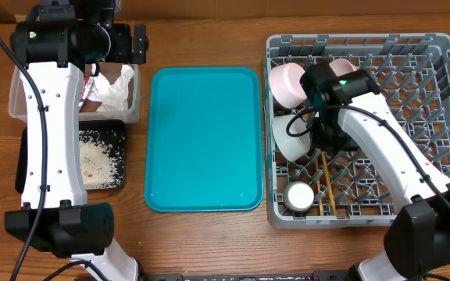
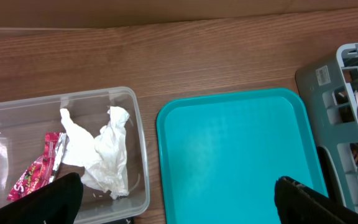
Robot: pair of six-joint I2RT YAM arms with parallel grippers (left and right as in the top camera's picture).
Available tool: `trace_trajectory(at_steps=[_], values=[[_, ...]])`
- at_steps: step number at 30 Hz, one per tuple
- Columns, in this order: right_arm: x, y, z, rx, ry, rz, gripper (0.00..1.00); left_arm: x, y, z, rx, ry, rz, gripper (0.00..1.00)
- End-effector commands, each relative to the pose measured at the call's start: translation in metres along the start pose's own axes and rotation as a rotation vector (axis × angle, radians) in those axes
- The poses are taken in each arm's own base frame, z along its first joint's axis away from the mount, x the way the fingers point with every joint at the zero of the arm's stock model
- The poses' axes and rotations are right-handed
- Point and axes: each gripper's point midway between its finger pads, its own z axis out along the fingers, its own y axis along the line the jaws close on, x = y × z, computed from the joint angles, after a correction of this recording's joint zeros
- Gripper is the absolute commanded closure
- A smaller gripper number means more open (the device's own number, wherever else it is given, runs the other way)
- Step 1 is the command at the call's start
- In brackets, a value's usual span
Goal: Sort waste into correct bins and load items into the dishwasher
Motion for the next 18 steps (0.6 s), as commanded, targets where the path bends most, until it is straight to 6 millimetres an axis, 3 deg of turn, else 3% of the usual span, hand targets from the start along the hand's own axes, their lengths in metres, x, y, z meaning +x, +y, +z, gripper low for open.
trace_trajectory(at_steps=[1, 7, 9, 10, 15, 18], values=[[-0.009, 0.0, -0.026, -0.026, -0.068, 0.001, 0.7, -0.004, 0.0, -0.001, -0.005, -0.013, -0.002, 0.0], [-0.013, 0.008, -0.095, -0.143, -0.2, -0.014, 0.6, -0.004, 0.0, -0.001, -0.005, -0.013, -0.002, 0.0], [-0.012, 0.006, -0.125, -0.183, -0.267, -0.004, 0.14, -0.004, 0.0, -0.001, -0.005, -0.013, -0.002, 0.0], [-0.01, 0.002, -0.139, -0.205, -0.298, 0.0, 0.0, -0.004, 0.0, -0.001, -0.005, -0.013, -0.002, 0.0], [0.007, -0.002, -0.192, -0.386, -0.369, 0.011, 0.0, -0.004, 0.0, -0.001, -0.005, -0.013, -0.002, 0.0], [0.016, -0.004, -0.204, -0.443, -0.387, 0.01, 0.0, -0.004, 0.0, -0.001, -0.005, -0.013, -0.002, 0.0]])
